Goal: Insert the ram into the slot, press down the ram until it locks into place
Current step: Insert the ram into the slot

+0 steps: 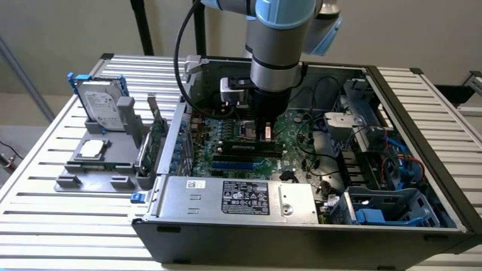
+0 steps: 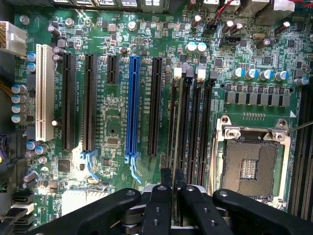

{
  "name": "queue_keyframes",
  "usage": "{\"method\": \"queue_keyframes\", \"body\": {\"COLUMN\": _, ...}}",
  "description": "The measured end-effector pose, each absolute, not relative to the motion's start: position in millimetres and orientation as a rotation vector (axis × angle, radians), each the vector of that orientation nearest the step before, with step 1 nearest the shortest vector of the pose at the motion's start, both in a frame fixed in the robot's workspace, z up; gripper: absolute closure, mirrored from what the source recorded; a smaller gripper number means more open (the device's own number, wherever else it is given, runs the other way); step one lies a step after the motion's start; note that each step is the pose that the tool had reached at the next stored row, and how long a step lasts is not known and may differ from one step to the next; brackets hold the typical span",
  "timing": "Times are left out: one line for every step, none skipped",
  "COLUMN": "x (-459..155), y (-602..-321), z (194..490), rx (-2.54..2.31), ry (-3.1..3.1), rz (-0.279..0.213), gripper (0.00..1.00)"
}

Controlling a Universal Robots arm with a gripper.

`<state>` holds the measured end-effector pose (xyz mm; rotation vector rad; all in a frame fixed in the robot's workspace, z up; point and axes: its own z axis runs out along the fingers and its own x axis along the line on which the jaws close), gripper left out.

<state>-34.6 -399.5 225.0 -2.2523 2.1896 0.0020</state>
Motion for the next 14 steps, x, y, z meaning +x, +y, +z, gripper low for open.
{"method": "queue_keyframes", "body": {"x": -34.6, "y": -399.5, "z": 224.6, "rx": -2.252, "ry": 2.190, "rz": 0.002, "gripper": 0.86}}
{"method": "queue_keyframes", "body": {"x": -34.7, "y": -399.5, "z": 224.0, "rx": -2.252, "ry": 2.190, "rz": 0.001, "gripper": 0.86}}
{"method": "queue_keyframes", "body": {"x": -34.6, "y": -399.5, "z": 223.9, "rx": -2.252, "ry": 2.190, "rz": 0.001, "gripper": 0.86}}
{"method": "queue_keyframes", "body": {"x": -34.6, "y": -399.4, "z": 223.8, "rx": -2.252, "ry": 2.189, "rz": 0.001, "gripper": 0.86}}
{"method": "queue_keyframes", "body": {"x": -34.7, "y": -399.2, "z": 223.7, "rx": -2.251, "ry": 2.189, "rz": 0.001, "gripper": 0.86}}
{"method": "queue_keyframes", "body": {"x": -34.7, "y": -398.8, "z": 223.6, "rx": -2.251, "ry": 2.189, "rz": 0.001, "gripper": 0.86}}
{"method": "queue_keyframes", "body": {"x": -34.8, "y": -398.3, "z": 223.6, "rx": -2.251, "ry": 2.189, "rz": 0.001, "gripper": 0.86}}
{"method": "queue_keyframes", "body": {"x": -34.7, "y": -397.9, "z": 223.7, "rx": -2.251, "ry": 2.189, "rz": 0.001, "gripper": 0.86}}
{"method": "queue_keyframes", "body": {"x": -34.7, "y": -397.7, "z": 223.6, "rx": -2.252, "ry": 2.189, "rz": 0.000, "gripper": 0.86}}
{"method": "queue_keyframes", "body": {"x": -34.7, "y": -397.7, "z": 223.6, "rx": -2.252, "ry": 2.189, "rz": 0.000, "gripper": 0.86}}
{"method": "queue_keyframes", "body": {"x": -34.7, "y": -397.7, "z": 223.4, "rx": -2.252, "ry": 2.189, "rz": 0.000, "gripper": 0.86}}
{"method": "queue_keyframes", "body": {"x": -34.7, "y": -397.6, "z": 223.2, "rx": -2.252, "ry": 2.189, "rz": 0.000, "gripper": 0.86}}
{"method": "queue_keyframes", "body": {"x": -34.8, "y": -397.6, "z": 223.1, "rx": -2.252, "ry": 2.190, "rz": 0.000, "gripper": 0.86}}
{"method": "queue_keyframes", "body": {"x": -34.7, "y": -397.6, "z": 223.0, "rx": -2.252, "ry": 2.190, "rz": -0.001, "gripper": 0.86}}
